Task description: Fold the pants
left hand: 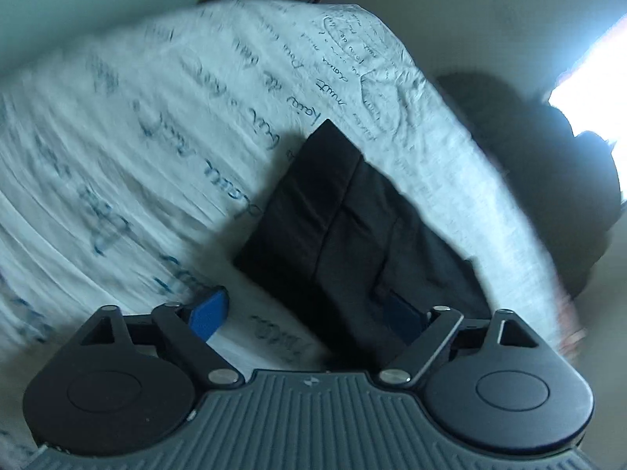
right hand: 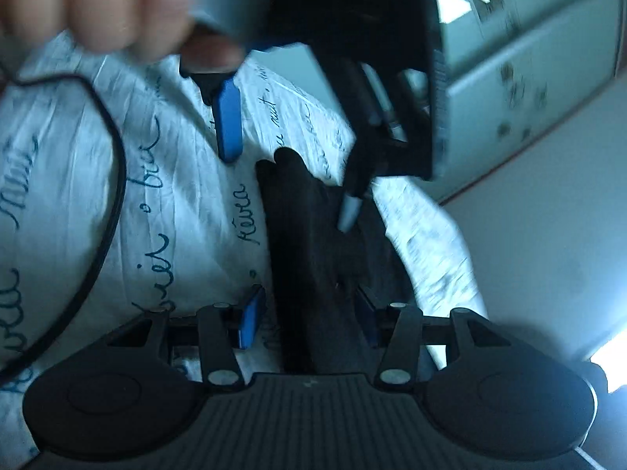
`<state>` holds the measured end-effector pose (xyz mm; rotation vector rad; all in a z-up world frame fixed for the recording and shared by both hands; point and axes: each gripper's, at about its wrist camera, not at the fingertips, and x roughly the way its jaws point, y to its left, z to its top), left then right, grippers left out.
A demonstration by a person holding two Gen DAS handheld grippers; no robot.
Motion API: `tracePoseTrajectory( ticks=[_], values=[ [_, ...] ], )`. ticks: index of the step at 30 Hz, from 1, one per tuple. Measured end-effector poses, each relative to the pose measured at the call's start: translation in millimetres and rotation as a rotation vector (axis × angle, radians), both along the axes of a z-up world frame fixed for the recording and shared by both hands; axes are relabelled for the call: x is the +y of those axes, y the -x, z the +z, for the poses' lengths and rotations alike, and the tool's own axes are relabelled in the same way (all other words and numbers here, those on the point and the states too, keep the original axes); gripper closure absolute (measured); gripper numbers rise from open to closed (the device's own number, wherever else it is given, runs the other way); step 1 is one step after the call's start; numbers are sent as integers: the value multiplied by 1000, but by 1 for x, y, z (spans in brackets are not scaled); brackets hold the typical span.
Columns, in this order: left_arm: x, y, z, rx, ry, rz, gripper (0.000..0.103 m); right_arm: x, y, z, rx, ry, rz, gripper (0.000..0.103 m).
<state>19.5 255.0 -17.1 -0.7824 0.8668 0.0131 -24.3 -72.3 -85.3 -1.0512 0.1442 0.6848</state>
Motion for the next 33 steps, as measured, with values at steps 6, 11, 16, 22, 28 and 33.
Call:
tracePoseTrajectory(
  ticks=[6,11,16,22,28,33],
  values=[
    [6,-11,-20,-39,301,-25,12,13,-12,-6,-40,13,-2,87],
    [3,-31,-31,-80,389,-9,13,-8,-38,38,192,-282,-73,89],
    [0,-54,-29,-84,329,-18,18,-37,-77,72,585,-408,-72,88],
    [-1,-60,-28,-75,227,-19,36,-81,-120,99,768,-693,-102,88],
    [-6,-64,-28,-54,100,15,75,-66,-160,44,738,-516,-313,88],
    [-30,-58,-10,-113,-86,12,79,-81,-145,58,705,-621,-293,84]
  ],
)
